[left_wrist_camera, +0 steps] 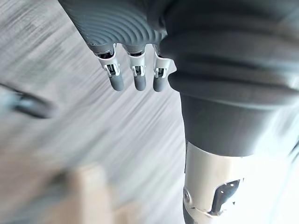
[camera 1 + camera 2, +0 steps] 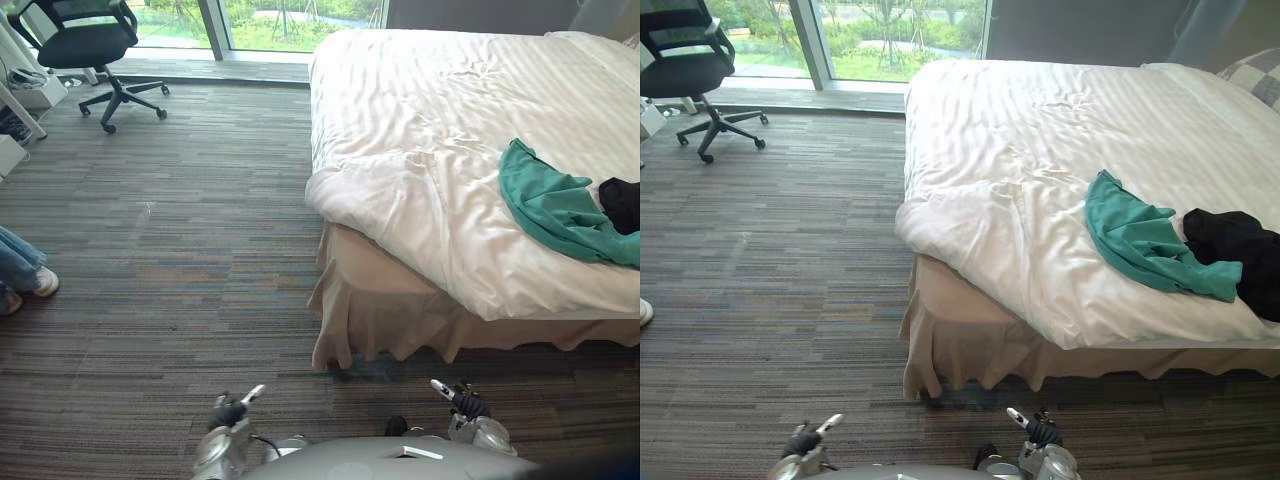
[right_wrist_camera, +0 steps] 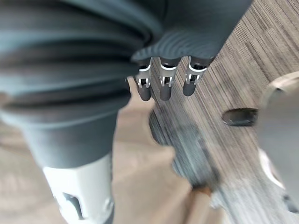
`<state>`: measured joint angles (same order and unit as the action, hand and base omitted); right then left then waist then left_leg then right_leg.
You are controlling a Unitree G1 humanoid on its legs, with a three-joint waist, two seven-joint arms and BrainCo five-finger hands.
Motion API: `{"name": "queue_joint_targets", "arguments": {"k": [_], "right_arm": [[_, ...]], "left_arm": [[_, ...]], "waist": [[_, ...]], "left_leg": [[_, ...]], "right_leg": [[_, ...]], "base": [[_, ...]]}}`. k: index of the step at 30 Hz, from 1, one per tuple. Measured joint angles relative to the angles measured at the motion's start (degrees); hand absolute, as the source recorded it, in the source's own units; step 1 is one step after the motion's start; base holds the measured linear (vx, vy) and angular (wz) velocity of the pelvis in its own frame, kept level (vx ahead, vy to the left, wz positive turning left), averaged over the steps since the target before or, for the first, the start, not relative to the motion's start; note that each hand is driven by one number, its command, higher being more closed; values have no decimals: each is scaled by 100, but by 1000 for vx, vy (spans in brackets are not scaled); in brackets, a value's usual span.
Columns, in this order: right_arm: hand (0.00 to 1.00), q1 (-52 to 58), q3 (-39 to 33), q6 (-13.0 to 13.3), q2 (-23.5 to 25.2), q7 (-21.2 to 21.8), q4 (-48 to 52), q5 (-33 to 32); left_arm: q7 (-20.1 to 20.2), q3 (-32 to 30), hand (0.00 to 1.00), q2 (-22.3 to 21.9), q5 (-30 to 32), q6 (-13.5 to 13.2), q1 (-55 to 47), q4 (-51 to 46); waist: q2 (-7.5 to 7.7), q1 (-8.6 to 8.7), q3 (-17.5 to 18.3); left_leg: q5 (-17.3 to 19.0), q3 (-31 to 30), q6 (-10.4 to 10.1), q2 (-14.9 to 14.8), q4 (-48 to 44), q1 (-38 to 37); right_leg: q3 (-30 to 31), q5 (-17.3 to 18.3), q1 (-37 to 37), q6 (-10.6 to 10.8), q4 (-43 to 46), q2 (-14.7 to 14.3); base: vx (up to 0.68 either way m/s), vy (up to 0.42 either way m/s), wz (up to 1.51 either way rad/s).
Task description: Tidy the bed and pick cloth on bed and put in laundry
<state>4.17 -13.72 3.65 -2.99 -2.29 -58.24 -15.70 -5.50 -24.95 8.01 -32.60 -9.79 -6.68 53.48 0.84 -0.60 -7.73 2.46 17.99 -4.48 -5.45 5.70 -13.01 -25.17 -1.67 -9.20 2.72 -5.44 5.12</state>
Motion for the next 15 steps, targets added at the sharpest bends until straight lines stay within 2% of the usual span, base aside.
{"name": "queue_joint_targets", "arguments": {"k": [4,6,8,10,11,15], "right_arm": [[0,32,-119,-271,-45,-11,59,-97],[0,97,-135,-340,-44,4,118,-102],[0,163,-131,-400,-44,54,120,-113],[0,304,-121,-419,-43,132,256,-216],[0,343,-121,-421,-50,155,313,-223],[0,384,-58,-498,-52,213,489,-331]], "left_arm": [[-2,-877,0,674,-606,-103,132,-787],[-6,-981,0,861,-674,-331,226,-1086],[-158,-982,0,955,-485,-586,376,-1453],[-346,-844,0,1102,35,-894,593,-2056],[-395,-775,0,1168,293,-963,700,-2325],[-554,-79,0,1788,1682,-990,1136,-3331]], "waist": [[-60,-26,104],[-70,-25,173],[-72,-45,253],[-78,-43,352],[-77,-35,377],[-96,-23,427]], "left_leg": [[10,36,-17,-29,15,4],[26,90,-39,-31,17,4],[64,189,-90,-41,19,5],[78,561,-128,-106,18,2],[66,687,-132,-123,17,3],[35,830,-86,-89,-10,-22]], "right_leg": [[-60,12,-29,-4,-1,-7],[-63,14,-31,0,-2,1],[-67,16,-32,5,-2,9],[-76,25,-33,19,-1,23],[-73,25,-32,22,-1,33],[70,16,27,35,0,47]], "base": [[-11,-7,5],[0,0,0],[0,0,0],[-4,22,7],[13,28,7],[28,30,-14]]}}
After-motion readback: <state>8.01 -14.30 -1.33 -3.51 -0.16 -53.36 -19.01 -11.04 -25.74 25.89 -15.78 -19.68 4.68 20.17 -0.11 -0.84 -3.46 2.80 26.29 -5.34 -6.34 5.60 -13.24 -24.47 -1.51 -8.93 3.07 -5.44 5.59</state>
